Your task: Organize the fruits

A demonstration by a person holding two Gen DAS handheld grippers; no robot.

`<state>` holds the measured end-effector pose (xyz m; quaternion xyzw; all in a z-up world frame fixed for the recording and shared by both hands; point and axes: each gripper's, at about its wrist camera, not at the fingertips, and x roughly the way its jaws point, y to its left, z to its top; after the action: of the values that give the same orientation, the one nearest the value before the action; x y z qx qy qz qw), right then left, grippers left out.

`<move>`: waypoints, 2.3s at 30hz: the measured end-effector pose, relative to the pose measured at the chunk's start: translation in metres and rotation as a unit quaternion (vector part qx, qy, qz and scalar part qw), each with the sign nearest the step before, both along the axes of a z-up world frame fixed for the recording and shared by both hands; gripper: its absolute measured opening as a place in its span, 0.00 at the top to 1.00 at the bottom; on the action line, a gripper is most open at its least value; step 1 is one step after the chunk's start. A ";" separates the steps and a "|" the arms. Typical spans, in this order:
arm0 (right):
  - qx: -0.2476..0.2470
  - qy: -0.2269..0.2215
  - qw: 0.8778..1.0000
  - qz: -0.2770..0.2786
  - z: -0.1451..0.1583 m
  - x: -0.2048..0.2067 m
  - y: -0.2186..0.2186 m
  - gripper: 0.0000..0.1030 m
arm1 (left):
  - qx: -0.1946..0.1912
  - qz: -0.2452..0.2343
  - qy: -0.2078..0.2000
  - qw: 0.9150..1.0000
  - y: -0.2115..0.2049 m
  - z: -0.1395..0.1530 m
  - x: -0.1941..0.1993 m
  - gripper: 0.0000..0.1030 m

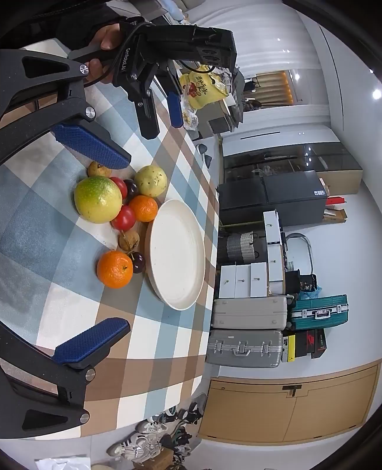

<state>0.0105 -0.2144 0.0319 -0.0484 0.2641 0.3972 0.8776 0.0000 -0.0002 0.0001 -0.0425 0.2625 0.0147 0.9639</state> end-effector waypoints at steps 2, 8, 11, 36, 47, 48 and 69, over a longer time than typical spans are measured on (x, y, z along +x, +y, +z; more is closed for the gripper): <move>0.000 0.003 1.000 0.000 0.000 0.000 0.000 0.00 | -0.001 -0.001 -0.001 1.000 0.000 0.000 0.000 0.01; 0.001 0.003 1.000 0.000 0.000 0.000 0.000 0.00 | 0.000 0.003 0.000 1.000 -0.001 0.000 0.000 0.01; 0.001 0.003 1.000 0.000 0.000 0.000 0.000 0.00 | 0.001 0.003 0.001 1.000 -0.003 0.000 0.000 0.01; 0.000 0.003 1.000 0.000 0.000 0.000 0.001 0.00 | -0.001 0.002 0.000 1.000 0.000 0.000 0.000 0.01; -0.001 0.003 1.000 0.000 -0.001 0.000 0.001 0.00 | -0.001 0.002 0.000 1.000 0.000 0.000 0.000 0.01; -0.001 0.003 1.000 0.000 -0.001 0.000 0.001 0.00 | -0.001 0.002 0.000 1.000 0.000 0.000 0.000 0.01; -0.003 0.002 1.000 0.001 -0.001 -0.001 0.002 0.00 | -0.002 0.002 0.000 1.000 0.000 0.000 0.000 0.01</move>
<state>0.0098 -0.2121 0.0310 -0.0503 0.2675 0.3973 0.8764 -0.0001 -0.0003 0.0002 -0.0447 0.2626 0.0161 0.9637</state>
